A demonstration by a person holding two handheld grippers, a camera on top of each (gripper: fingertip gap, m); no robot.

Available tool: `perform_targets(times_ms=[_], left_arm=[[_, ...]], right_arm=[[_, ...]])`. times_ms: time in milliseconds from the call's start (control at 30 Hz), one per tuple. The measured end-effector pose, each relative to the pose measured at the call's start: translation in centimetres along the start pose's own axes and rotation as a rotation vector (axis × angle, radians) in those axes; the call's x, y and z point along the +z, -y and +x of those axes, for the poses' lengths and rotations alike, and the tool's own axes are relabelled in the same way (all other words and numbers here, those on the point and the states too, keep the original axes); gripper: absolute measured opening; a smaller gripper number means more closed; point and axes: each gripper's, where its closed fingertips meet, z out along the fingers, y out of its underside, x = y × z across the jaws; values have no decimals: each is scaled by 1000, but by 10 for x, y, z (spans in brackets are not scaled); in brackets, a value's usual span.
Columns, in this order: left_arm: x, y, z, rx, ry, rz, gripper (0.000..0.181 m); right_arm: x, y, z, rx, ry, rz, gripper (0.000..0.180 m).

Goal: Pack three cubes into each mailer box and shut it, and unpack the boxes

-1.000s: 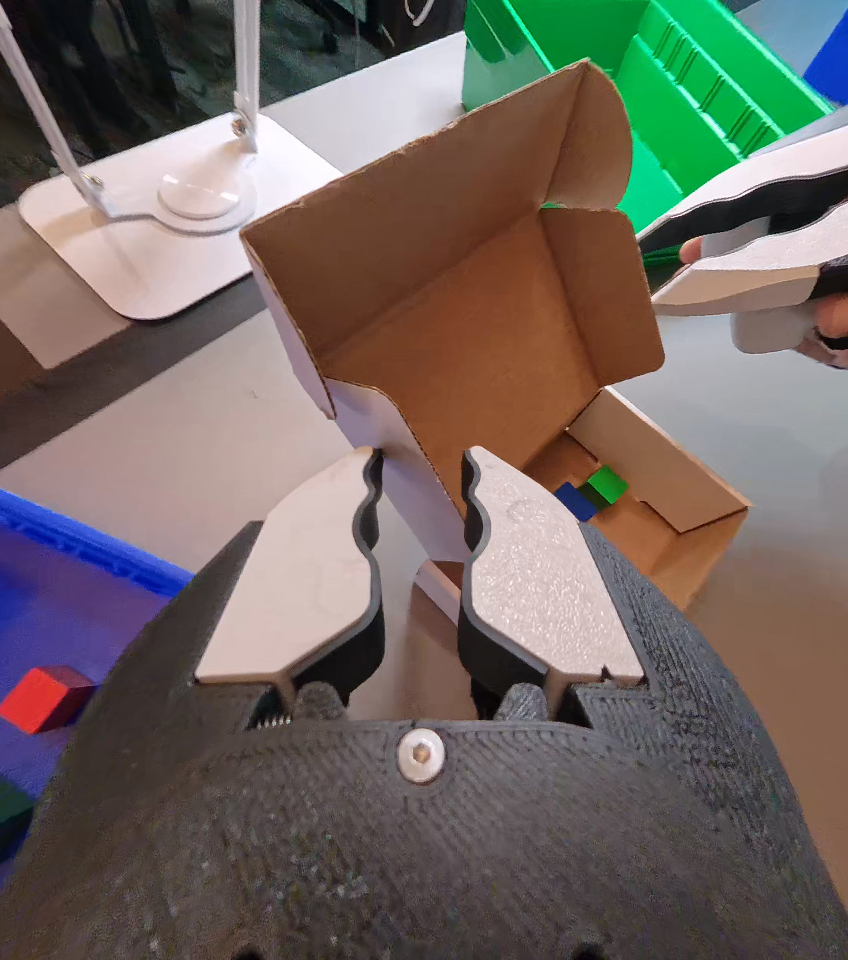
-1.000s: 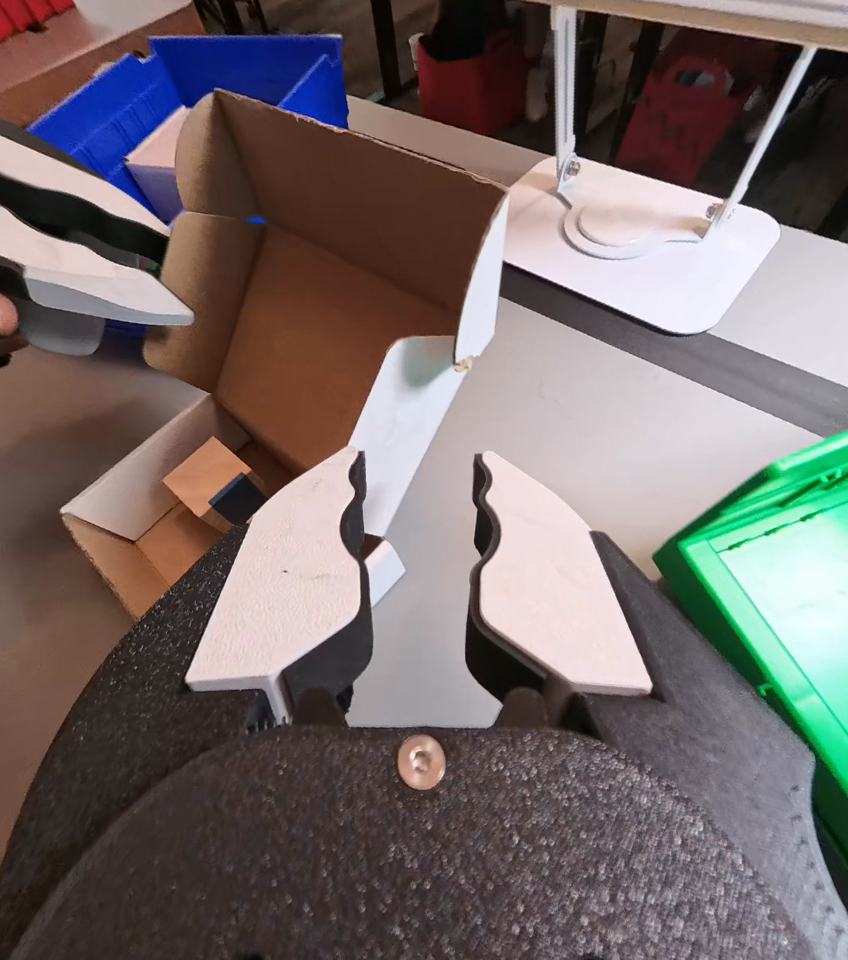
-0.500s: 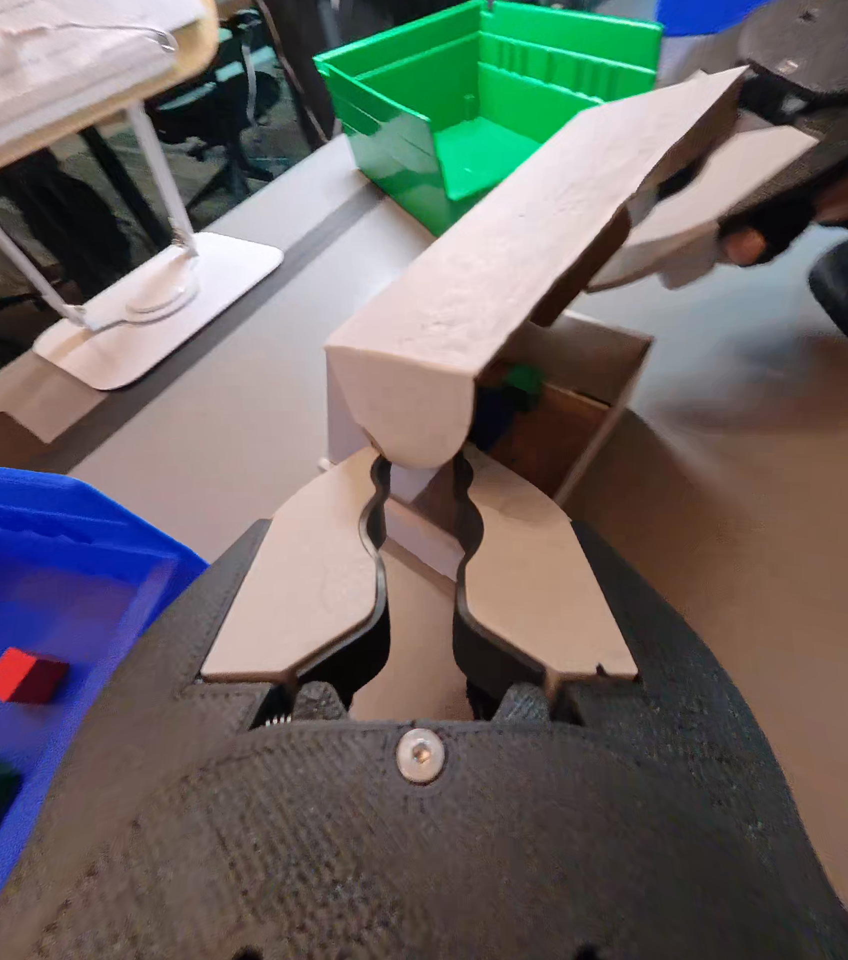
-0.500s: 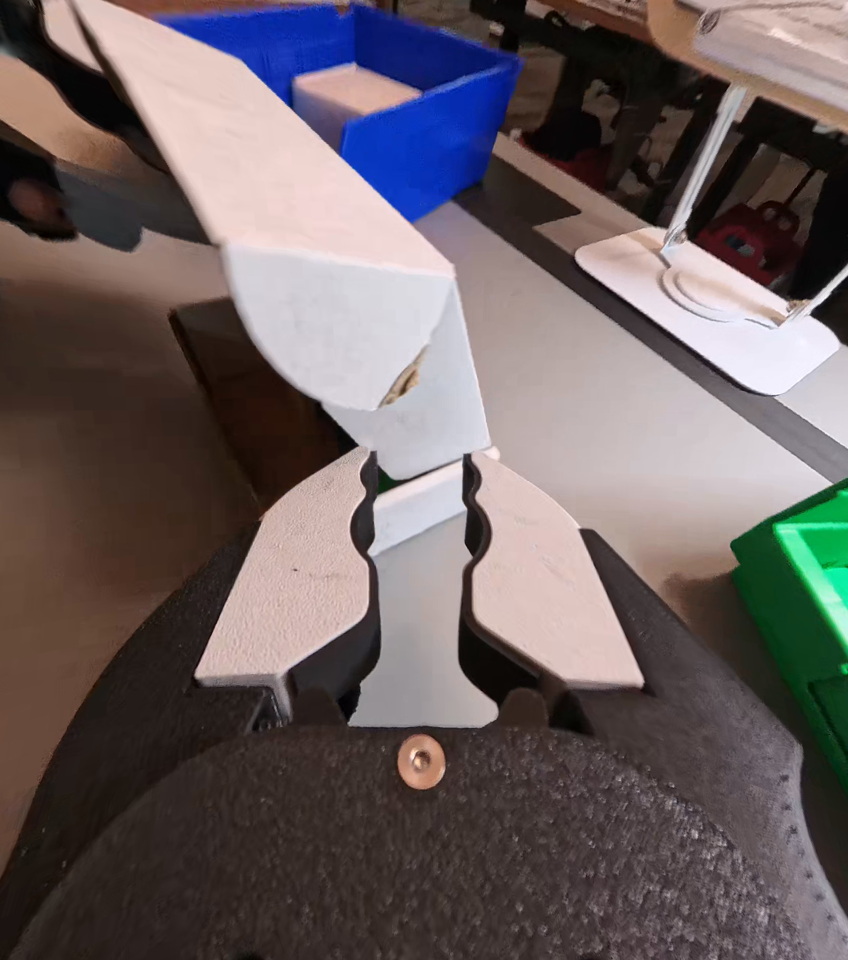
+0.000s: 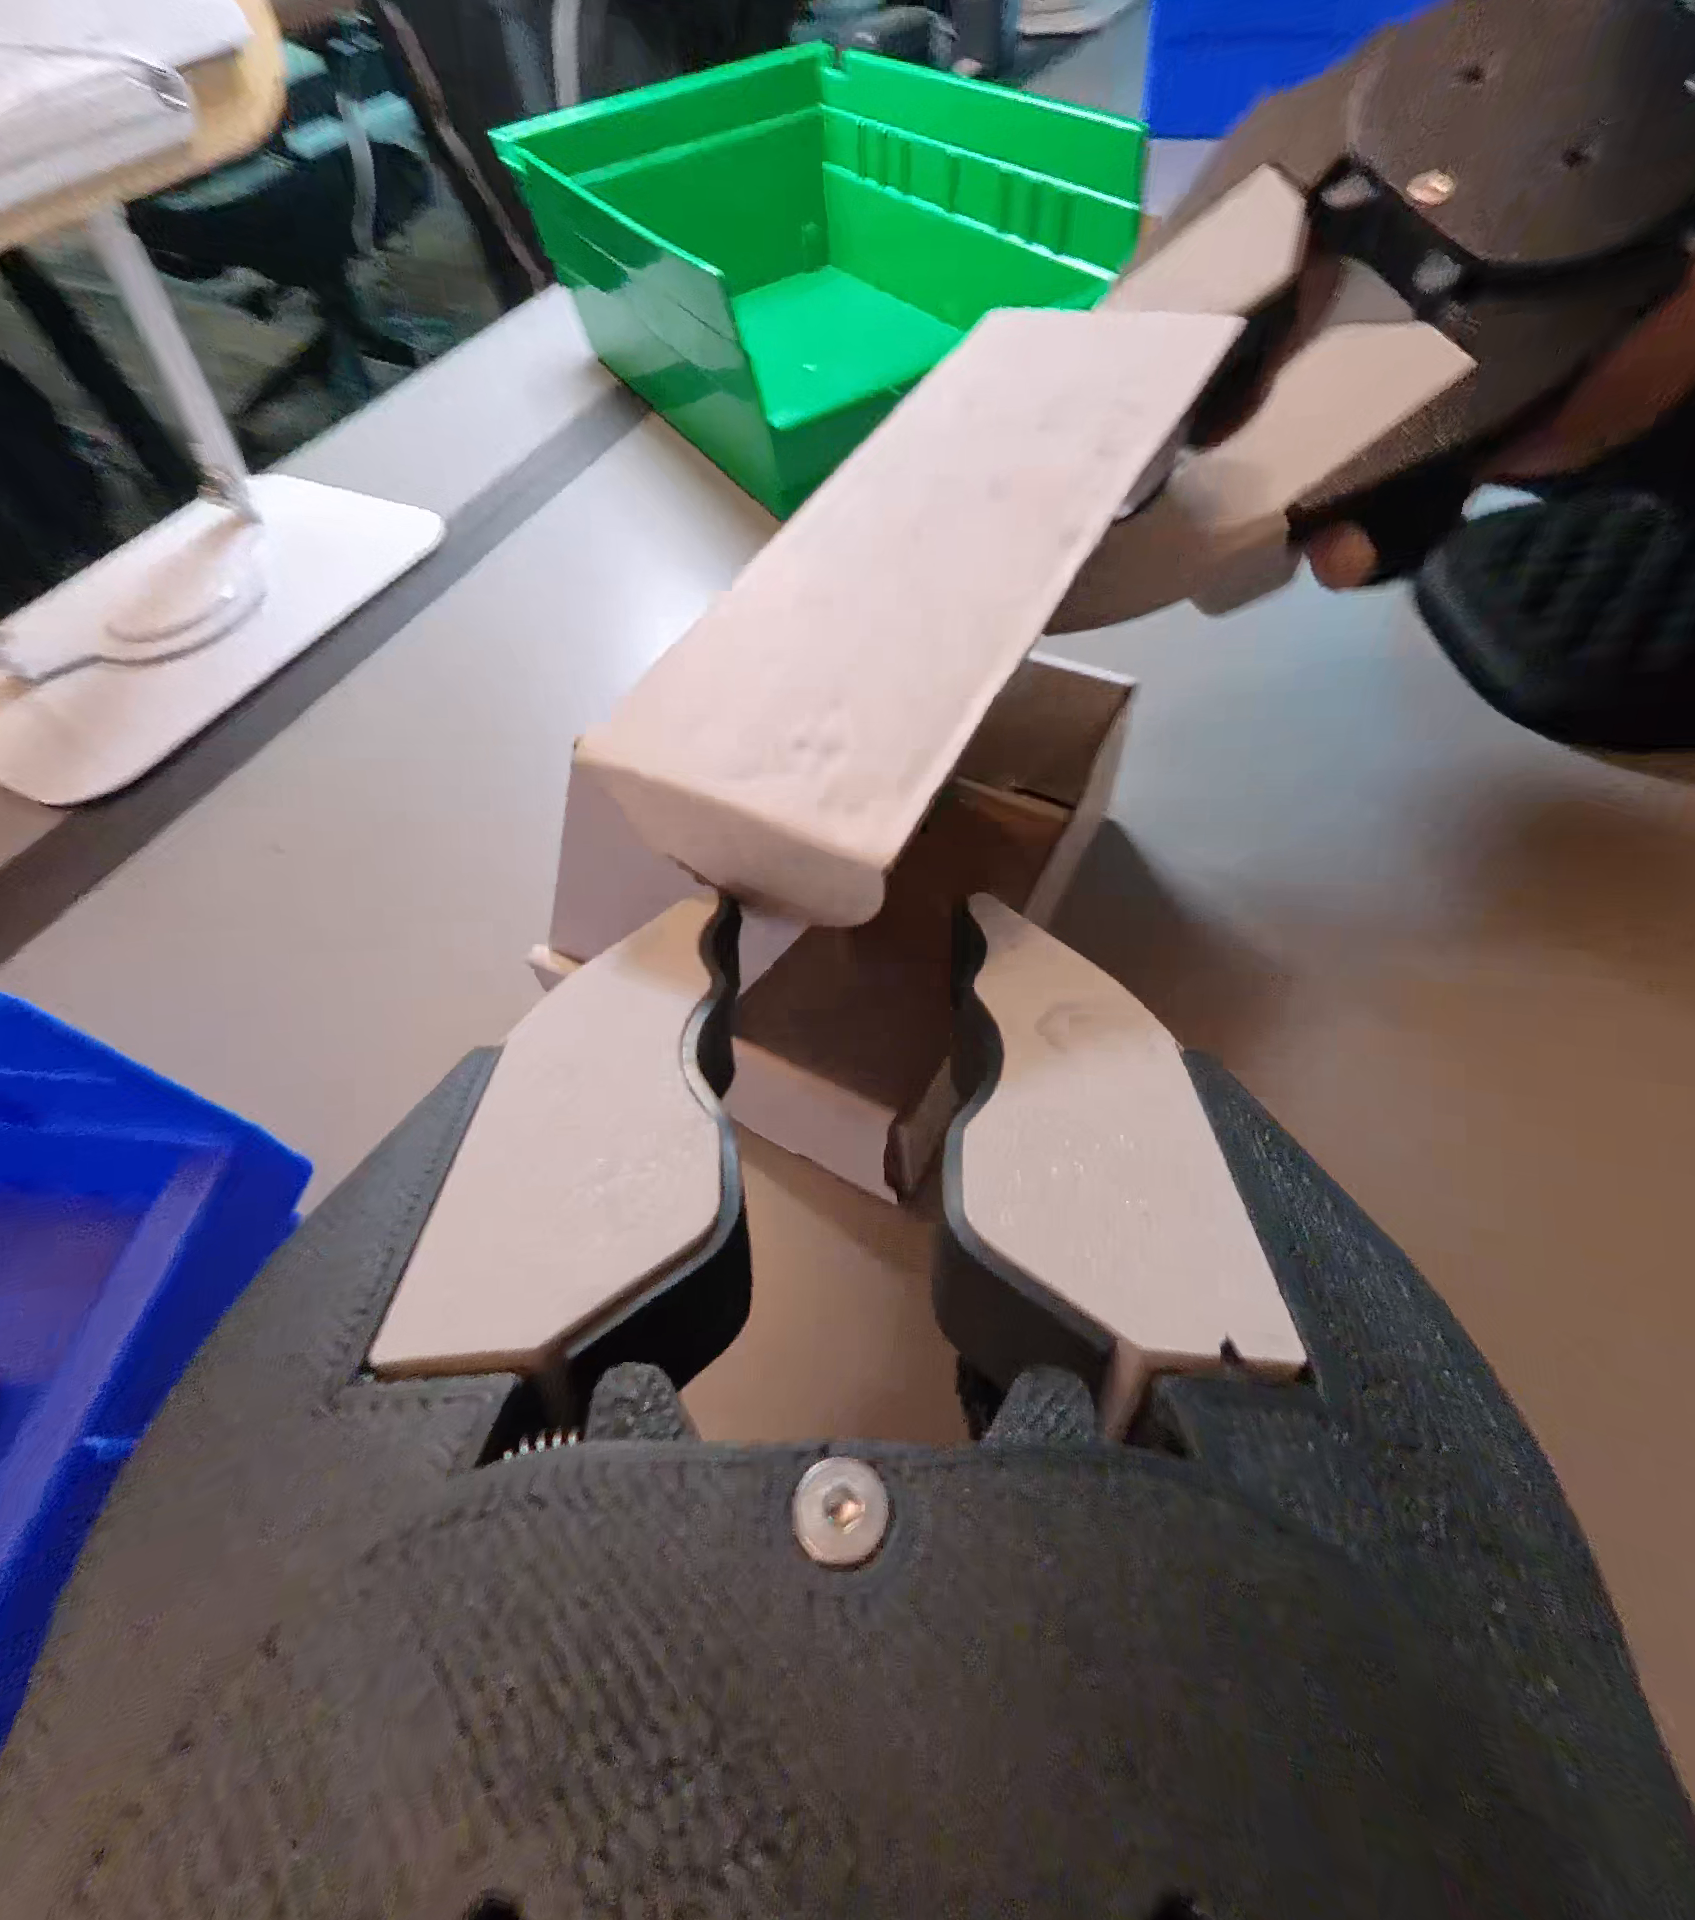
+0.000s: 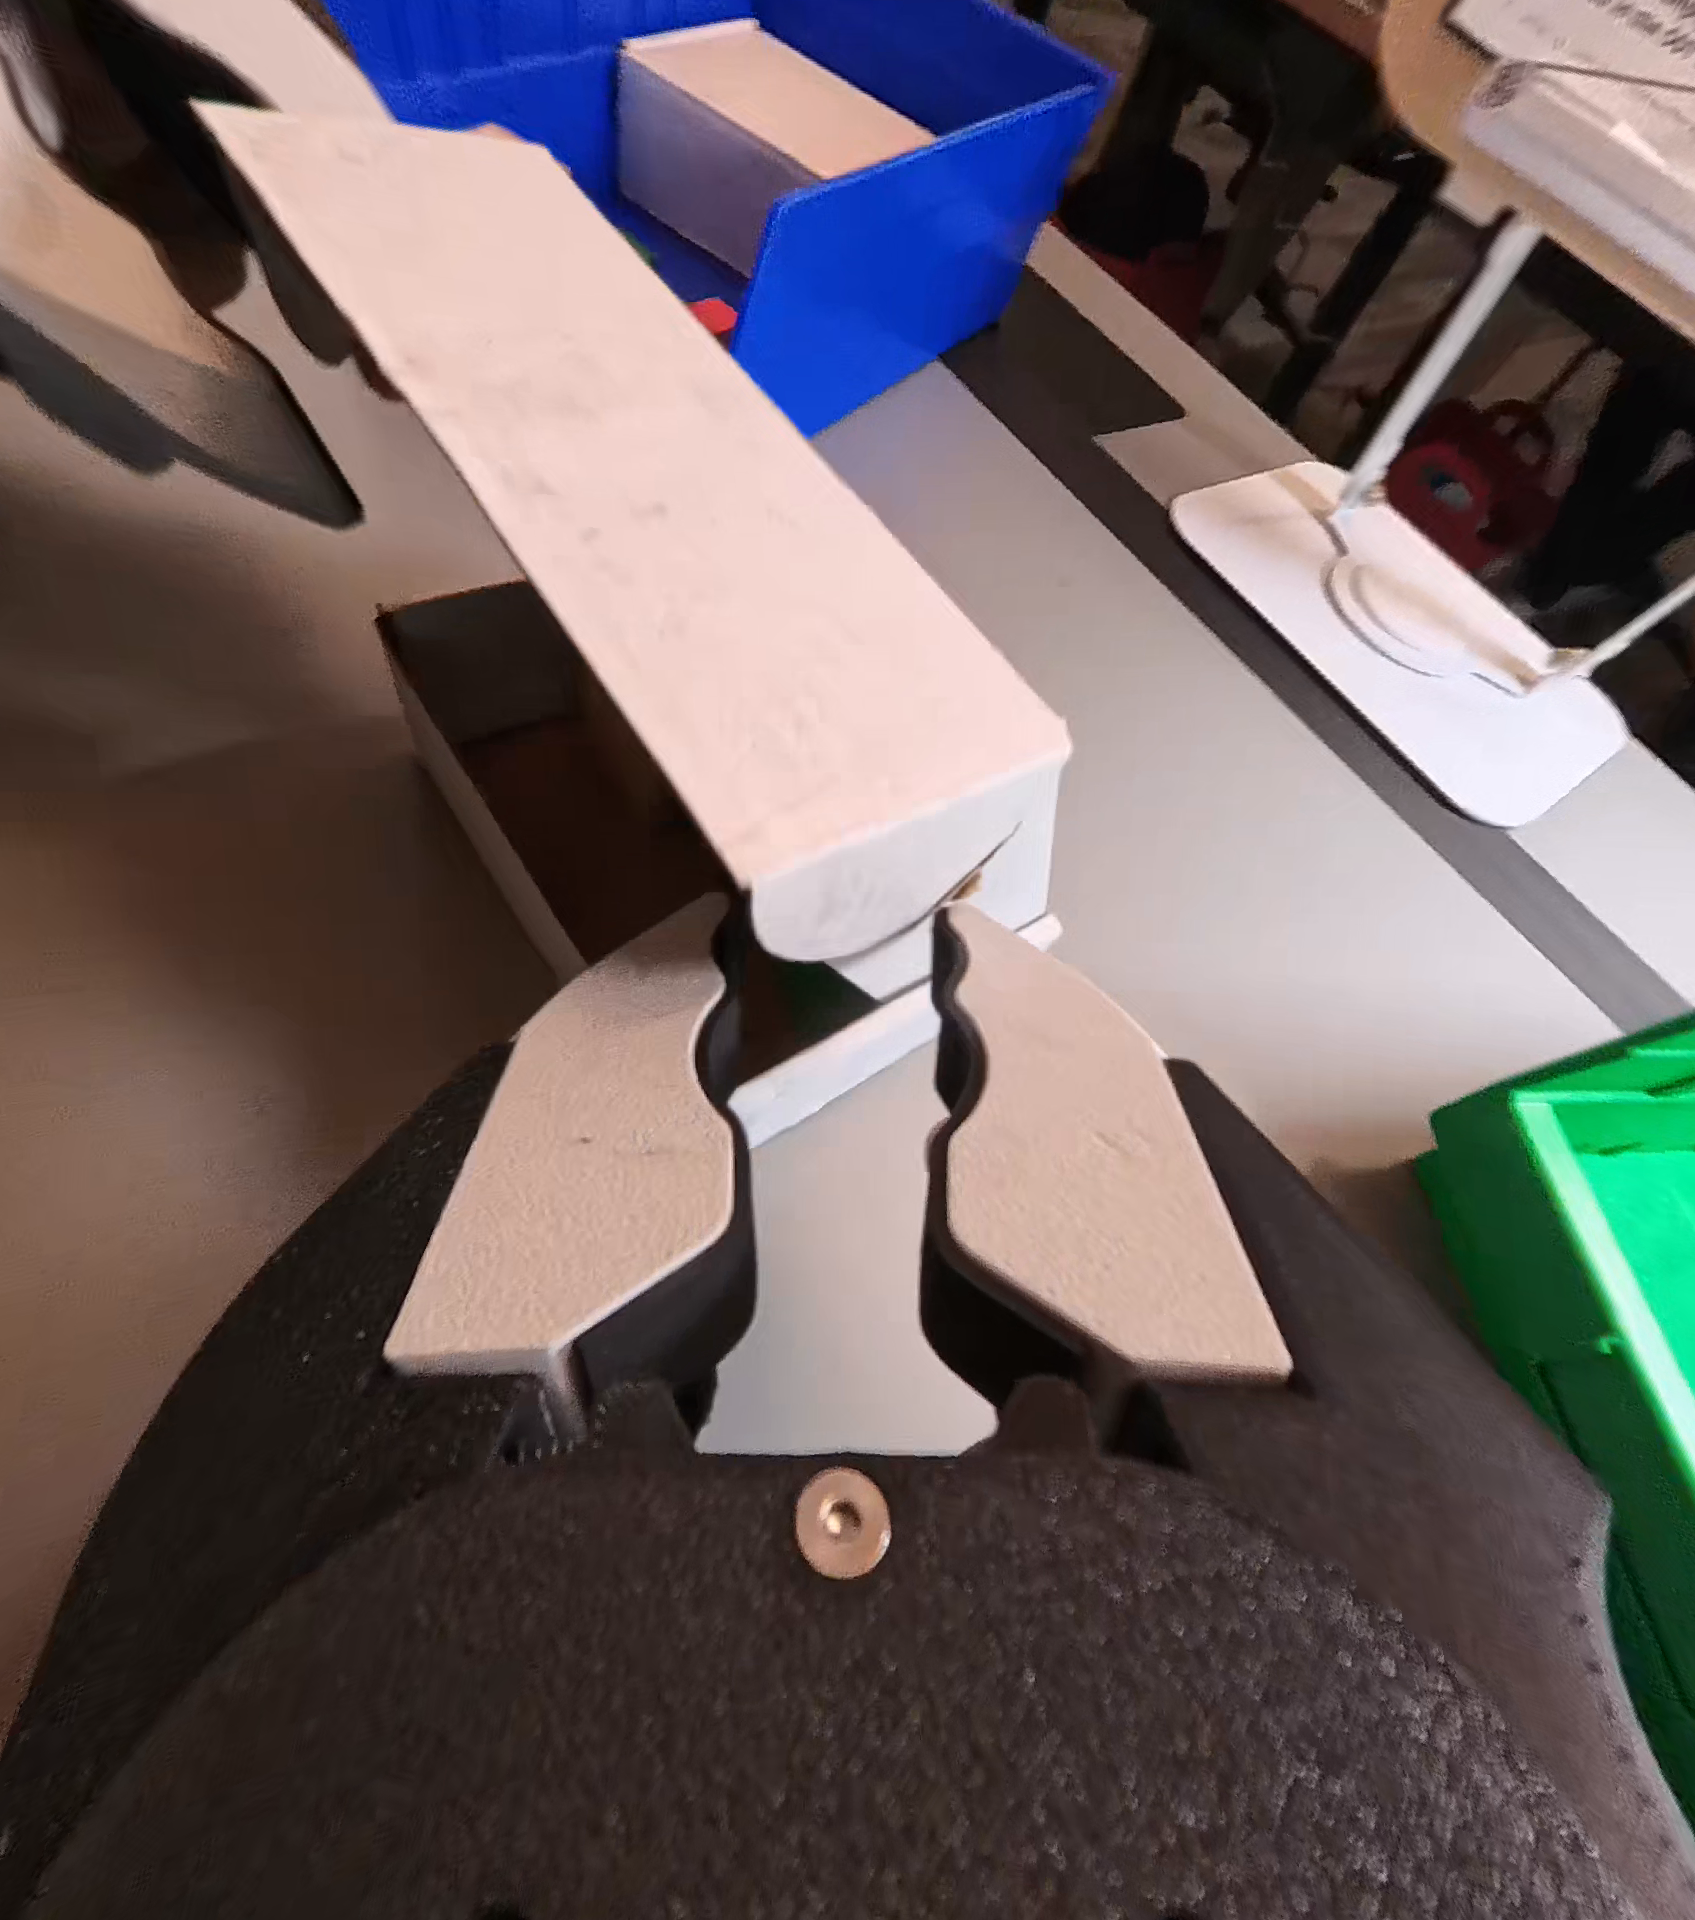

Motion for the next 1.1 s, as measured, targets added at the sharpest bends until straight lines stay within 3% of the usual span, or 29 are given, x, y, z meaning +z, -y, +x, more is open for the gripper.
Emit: perform_targets(times_ms=[67,167,300,400,500,667,867,1100], left_arm=[[9,-2,-3,13,69,-1,37],[12,-22,13,58,0,-74,41],[-2,-40,28,59,-128,-151,53],[-24,-39,11,133,-63,-165,59],[-35,-26,-4,210,8,-140,65],[-8,-8,11,353,24,-129,76],[1,-13,29,461,29,-129,52],[9,-51,46,396,-84,-274,41]], right_arm=[[4,-2,5,-15,-84,-4,22],[4,-20,-7,-37,-27,-55,24],[-10,-34,-20,-39,84,-90,43],[-30,-40,-22,-72,128,-101,51],[-42,-32,-18,-195,74,-79,60],[-22,-8,-15,-479,-71,-112,78],[-8,-16,-27,-660,-93,-173,56],[-1,-47,-45,-676,15,-315,55]])
